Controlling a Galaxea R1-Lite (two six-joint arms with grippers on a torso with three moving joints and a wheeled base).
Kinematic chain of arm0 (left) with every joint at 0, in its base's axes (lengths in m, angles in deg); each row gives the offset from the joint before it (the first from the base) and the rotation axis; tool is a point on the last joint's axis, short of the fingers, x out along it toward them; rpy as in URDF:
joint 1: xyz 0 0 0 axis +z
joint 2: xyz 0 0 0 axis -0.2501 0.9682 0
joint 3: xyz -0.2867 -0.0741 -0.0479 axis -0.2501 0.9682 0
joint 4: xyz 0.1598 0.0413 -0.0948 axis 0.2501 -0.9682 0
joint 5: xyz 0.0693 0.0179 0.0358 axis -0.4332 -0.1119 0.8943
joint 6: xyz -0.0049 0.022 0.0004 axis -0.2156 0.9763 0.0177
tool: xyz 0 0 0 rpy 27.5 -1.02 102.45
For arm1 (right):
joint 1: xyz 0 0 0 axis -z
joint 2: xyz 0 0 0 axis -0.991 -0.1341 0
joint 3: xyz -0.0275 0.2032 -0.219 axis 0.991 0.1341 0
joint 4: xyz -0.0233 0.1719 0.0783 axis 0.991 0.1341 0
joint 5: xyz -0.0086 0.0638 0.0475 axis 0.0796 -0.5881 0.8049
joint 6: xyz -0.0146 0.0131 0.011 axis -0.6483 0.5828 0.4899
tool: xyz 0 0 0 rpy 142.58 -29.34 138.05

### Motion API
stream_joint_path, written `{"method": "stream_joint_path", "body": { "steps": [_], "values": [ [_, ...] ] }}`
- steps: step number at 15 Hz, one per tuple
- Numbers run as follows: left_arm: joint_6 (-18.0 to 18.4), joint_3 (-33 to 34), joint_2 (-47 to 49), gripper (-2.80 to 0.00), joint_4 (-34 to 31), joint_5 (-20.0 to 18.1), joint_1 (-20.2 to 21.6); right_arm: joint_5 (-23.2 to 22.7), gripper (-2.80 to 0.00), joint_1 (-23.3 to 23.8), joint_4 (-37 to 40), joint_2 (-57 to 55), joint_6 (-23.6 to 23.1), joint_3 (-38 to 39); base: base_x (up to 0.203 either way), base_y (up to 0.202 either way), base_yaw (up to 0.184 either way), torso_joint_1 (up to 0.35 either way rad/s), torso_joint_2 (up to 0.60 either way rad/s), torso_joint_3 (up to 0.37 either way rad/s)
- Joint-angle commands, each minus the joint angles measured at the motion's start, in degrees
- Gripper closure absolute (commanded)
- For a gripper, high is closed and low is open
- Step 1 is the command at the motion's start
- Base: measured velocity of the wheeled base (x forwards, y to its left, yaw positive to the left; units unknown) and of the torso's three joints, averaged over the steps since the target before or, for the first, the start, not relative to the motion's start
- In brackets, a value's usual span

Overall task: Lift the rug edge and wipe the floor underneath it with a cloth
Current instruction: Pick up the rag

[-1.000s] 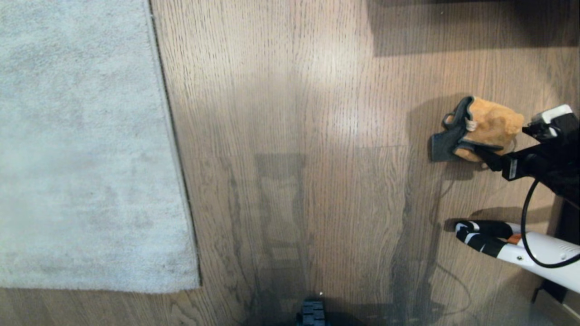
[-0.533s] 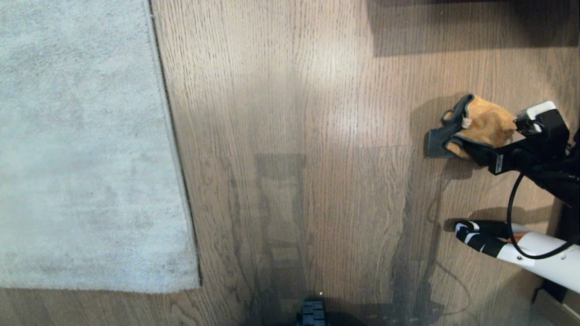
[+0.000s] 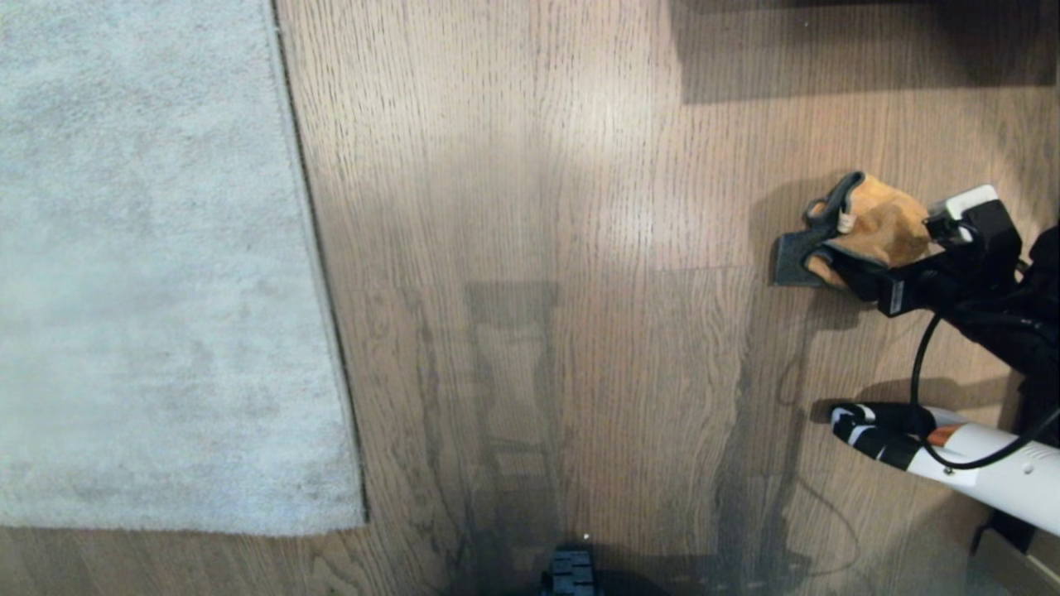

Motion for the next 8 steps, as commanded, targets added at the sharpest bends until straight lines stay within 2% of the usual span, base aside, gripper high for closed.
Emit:
{"method": "stream_joint_path", "body": {
  "steps": [1,8],
  "values": [
    [-0.04,0.06,0.00,0.00,-0.02,0.02,0.05,-0.16,-2.80,-0.10,-0.28,-0.20,-0.09,-0.07,0.000,0.000,0.000,0.000,0.00,0.000],
    [-0.04,0.05,0.00,0.00,-0.02,0.02,0.01,-0.16,-2.80,-0.27,-0.55,0.23,-0.18,-0.07,0.000,0.000,0.000,0.000,0.00,0.000]
  ]
}}
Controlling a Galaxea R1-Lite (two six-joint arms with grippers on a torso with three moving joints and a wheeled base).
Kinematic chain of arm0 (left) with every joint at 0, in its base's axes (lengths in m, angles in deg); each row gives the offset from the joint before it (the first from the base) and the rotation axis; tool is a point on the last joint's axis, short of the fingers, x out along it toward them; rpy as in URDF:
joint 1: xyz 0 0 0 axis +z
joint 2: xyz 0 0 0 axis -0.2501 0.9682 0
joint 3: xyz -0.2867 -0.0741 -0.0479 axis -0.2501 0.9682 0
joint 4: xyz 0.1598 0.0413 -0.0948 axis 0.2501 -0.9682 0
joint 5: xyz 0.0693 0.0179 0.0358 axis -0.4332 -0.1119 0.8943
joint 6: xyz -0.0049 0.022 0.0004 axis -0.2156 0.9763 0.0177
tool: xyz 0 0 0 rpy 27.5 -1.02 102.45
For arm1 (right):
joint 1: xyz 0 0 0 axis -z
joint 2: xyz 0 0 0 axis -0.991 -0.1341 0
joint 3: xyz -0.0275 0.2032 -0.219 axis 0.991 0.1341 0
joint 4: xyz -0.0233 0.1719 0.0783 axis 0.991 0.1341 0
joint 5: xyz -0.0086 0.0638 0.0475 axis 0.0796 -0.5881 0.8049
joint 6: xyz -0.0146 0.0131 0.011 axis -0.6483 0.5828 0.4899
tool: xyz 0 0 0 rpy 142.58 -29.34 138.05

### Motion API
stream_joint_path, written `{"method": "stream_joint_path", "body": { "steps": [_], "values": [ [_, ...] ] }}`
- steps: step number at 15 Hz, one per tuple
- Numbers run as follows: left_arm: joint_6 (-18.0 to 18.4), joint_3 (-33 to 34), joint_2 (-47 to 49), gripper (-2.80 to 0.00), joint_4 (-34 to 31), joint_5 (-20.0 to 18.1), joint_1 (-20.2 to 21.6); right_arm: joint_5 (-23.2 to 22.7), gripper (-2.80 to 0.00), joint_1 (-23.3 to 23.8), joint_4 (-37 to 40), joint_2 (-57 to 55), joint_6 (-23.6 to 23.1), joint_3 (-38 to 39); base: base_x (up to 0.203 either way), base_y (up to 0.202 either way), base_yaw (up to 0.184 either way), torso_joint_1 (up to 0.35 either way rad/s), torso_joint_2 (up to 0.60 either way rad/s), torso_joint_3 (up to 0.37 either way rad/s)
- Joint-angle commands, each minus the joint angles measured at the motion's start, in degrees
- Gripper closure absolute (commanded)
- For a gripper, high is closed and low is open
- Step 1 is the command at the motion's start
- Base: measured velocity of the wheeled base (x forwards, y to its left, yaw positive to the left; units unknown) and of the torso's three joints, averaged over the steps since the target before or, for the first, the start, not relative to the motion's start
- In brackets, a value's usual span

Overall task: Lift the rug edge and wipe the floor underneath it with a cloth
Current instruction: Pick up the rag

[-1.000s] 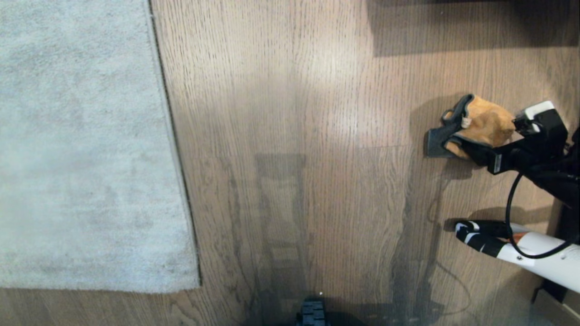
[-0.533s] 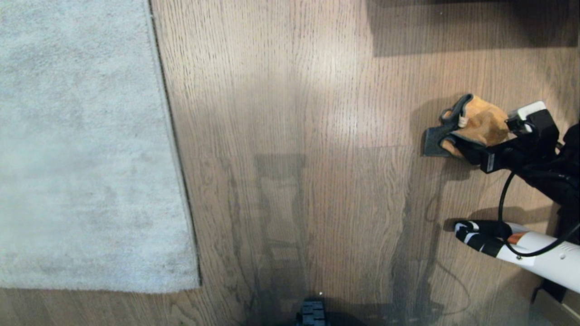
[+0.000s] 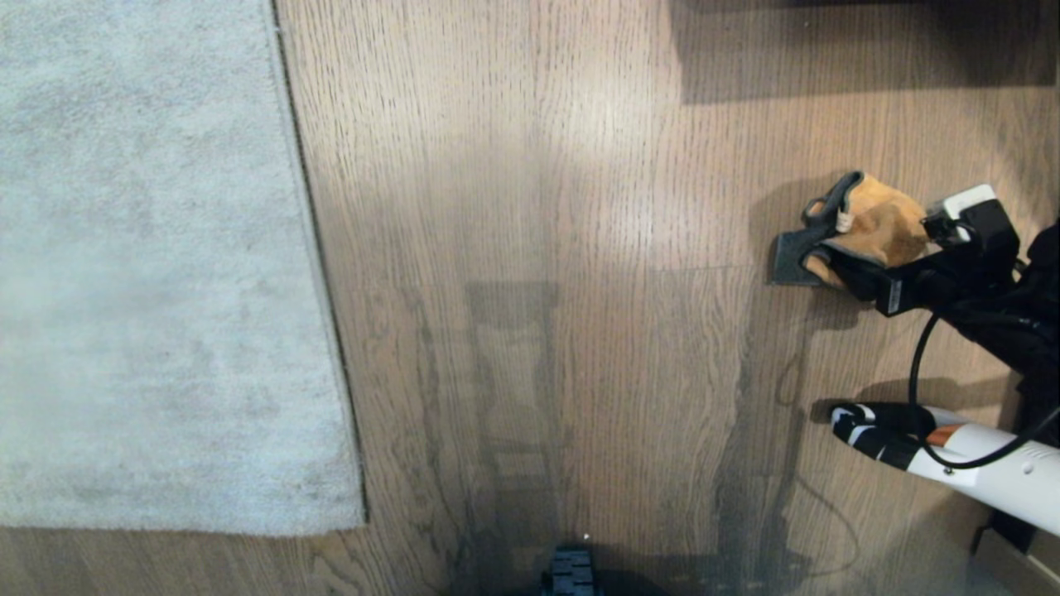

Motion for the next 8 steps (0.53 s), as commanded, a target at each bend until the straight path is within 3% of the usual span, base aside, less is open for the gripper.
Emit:
{"method": "stream_joint_path", "body": {
  "steps": [1,2,3,8],
  "values": [
    [-0.04,0.01,0.00,0.00,0.01,0.01,-0.03,-0.13,-2.80,-0.02,-0.48,0.02,-0.15,0.04,0.000,0.000,0.000,0.000,0.00,0.000],
    [-0.04,-0.04,0.00,0.00,0.01,0.05,0.02,-0.13,-2.80,-0.37,-0.48,-0.15,-0.33,0.04,0.000,0.000,0.000,0.000,0.00,0.000],
    [-0.04,0.04,0.00,0.00,0.01,0.05,0.02,-0.04,0.00,-0.70,-0.48,-0.17,-0.33,0.04,0.000,0.000,0.000,0.000,0.00,0.000],
    [-0.04,-0.04,0.00,0.00,0.01,0.05,0.01,-0.04,0.00,-0.90,-0.48,0.20,-0.24,0.04,0.000,0.000,0.000,0.000,0.00,0.000]
  ]
}}
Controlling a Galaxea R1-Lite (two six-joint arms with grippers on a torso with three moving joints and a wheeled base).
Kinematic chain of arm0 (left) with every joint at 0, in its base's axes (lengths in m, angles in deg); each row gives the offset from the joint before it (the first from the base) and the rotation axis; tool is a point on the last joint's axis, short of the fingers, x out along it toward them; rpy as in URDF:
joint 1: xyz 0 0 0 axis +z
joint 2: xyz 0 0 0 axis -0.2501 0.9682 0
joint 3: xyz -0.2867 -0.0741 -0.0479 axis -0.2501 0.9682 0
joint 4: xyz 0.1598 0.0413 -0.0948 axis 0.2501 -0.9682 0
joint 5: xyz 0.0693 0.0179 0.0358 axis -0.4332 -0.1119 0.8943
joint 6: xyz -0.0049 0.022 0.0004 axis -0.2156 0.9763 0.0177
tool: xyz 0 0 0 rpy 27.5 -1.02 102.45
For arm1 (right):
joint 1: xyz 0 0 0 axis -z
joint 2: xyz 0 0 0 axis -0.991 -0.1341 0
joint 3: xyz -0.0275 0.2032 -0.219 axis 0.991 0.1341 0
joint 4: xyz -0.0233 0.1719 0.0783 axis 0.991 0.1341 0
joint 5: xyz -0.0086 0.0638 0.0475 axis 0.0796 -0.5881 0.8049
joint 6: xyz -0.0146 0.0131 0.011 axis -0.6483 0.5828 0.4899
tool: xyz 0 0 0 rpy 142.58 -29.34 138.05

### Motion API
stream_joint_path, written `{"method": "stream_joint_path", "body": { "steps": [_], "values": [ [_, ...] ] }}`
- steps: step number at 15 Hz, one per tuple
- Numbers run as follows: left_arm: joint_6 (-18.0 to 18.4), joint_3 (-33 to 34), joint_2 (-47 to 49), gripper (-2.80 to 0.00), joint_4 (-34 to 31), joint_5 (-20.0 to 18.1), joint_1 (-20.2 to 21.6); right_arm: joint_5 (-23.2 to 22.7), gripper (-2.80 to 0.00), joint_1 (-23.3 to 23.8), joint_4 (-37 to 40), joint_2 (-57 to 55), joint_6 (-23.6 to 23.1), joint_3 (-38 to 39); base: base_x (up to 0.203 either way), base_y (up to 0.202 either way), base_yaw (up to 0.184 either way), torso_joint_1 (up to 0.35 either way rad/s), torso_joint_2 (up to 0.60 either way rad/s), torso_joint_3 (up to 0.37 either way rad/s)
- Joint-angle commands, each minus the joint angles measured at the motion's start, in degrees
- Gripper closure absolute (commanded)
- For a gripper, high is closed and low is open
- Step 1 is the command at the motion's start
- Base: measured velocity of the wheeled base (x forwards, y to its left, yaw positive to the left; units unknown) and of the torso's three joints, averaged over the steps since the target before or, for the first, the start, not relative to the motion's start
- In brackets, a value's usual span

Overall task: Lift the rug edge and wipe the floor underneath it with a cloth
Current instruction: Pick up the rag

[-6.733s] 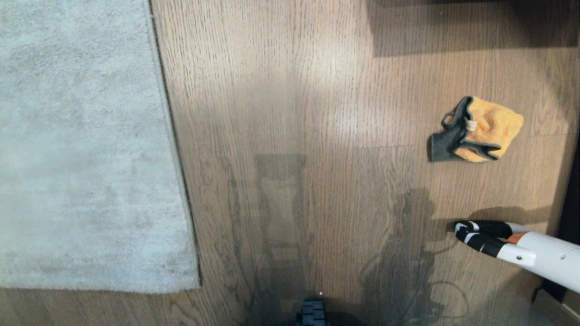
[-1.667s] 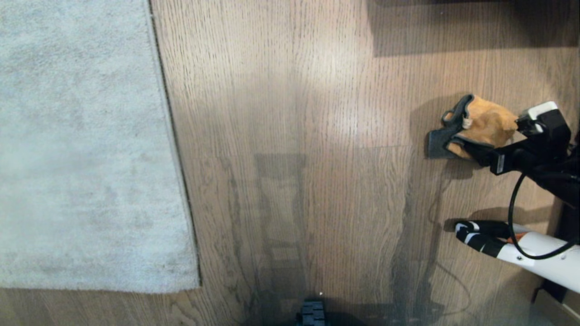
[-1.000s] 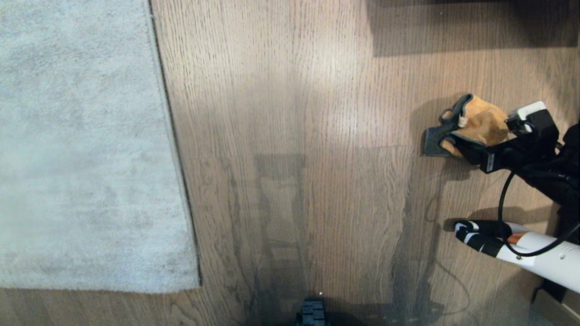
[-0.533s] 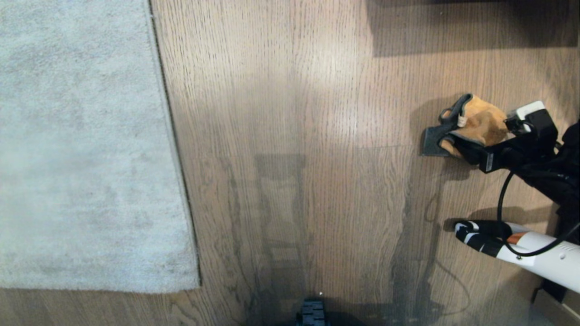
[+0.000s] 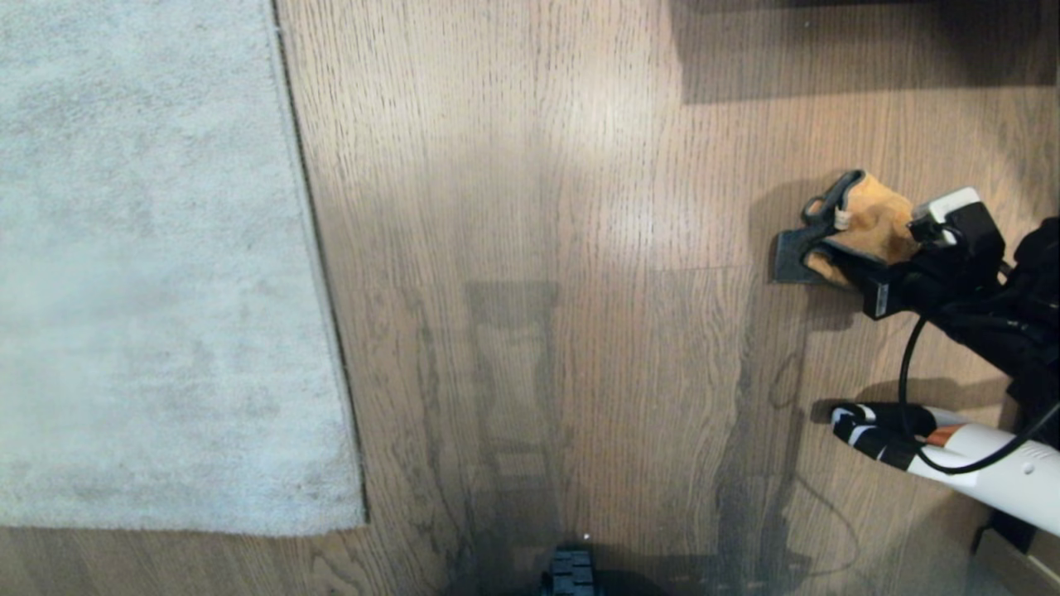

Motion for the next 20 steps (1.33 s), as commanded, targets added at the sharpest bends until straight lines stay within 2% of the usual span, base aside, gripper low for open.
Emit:
{"method": "stream_joint_path", "body": {
  "steps": [1,9,20],
  "values": [
    [-0.04,-0.04,0.00,0.00,0.00,0.03,0.00,-0.04,0.00,-0.17,-0.43,0.53,-0.24,0.10,0.000,0.000,0.000,0.000,0.00,0.000],
    [-0.04,0.05,0.00,0.00,0.00,0.00,-0.02,-0.04,0.00,-0.32,0.54,6.77,-0.16,1.66,0.000,0.000,0.000,0.000,0.00,0.000],
    [-0.04,0.04,0.00,0.00,0.00,0.05,-0.05,-0.13,0.00,-0.22,3.14,21.85,0.25,10.27,0.000,0.000,0.000,0.000,0.00,0.000]
  ]
}}
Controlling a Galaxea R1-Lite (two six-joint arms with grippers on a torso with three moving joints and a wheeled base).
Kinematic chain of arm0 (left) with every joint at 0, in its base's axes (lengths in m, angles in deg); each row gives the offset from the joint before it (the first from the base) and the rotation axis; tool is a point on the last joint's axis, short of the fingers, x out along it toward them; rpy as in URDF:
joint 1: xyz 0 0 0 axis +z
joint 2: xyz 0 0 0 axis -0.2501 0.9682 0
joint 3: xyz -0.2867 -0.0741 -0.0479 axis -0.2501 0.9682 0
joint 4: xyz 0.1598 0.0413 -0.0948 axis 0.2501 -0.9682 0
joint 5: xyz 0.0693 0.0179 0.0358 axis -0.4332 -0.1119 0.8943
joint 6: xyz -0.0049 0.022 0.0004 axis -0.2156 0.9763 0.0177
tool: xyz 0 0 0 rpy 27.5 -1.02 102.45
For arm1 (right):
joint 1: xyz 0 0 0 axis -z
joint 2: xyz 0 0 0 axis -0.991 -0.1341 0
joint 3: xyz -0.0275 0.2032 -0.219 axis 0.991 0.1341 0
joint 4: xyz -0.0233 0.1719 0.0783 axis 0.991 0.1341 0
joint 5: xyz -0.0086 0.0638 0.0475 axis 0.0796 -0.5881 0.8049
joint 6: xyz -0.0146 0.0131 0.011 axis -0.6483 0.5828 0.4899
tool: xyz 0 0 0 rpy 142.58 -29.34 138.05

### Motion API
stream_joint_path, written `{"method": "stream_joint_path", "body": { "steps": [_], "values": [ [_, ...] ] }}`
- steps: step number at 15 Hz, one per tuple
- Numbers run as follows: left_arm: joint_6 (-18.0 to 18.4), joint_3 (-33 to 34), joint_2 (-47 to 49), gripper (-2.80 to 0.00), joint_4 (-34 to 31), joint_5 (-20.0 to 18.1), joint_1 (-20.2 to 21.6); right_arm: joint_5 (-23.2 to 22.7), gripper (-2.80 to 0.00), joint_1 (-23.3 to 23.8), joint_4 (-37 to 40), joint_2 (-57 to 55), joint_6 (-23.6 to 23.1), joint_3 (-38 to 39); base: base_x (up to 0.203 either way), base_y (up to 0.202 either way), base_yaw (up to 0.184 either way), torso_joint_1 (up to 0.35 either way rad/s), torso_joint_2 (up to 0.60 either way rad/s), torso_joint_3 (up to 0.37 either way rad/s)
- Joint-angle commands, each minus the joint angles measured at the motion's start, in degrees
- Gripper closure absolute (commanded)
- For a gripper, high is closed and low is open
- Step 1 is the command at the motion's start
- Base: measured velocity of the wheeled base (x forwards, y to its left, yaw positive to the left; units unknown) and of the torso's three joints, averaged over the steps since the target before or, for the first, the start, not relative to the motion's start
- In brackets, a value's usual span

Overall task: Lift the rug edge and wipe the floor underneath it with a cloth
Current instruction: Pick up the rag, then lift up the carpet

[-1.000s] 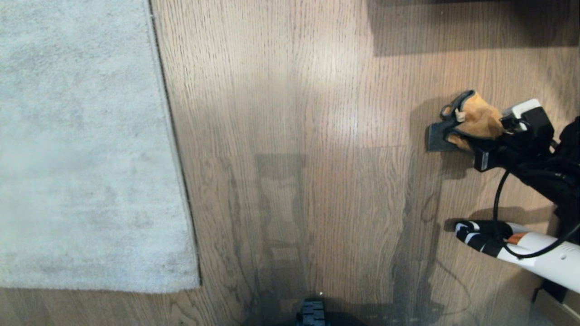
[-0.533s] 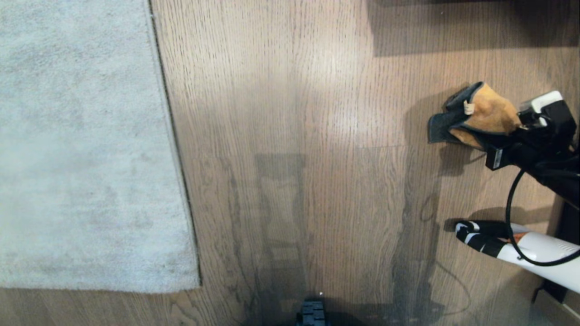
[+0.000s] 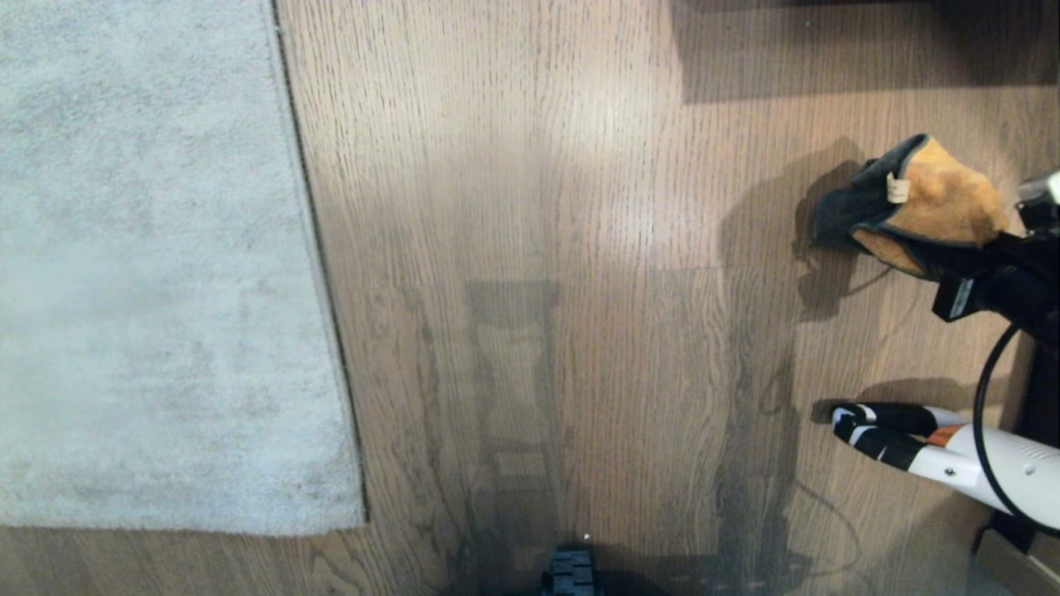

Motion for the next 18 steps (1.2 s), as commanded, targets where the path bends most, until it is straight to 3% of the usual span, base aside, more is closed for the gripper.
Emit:
{"method": "stream_joint_path", "body": {
  "steps": [1,12,18],
  "values": [
    [-0.02,0.01,0.00,0.00,-0.02,0.01,-0.02,-0.10,0.00,0.12,-0.25,5.33,0.08,2.08,0.000,0.000,0.000,0.000,0.00,0.000],
    [-0.02,0.04,0.00,0.00,-0.02,0.04,0.02,0.03,0.00,0.62,11.61,29.38,6.96,16.71,0.000,0.000,0.000,0.000,0.00,0.000],
    [-0.02,-0.04,0.00,0.00,-0.03,0.02,0.02,0.07,0.00,0.55,25.62,42.62,7.47,22.43,0.000,0.000,0.000,0.000,0.00,0.000]
  ]
}}
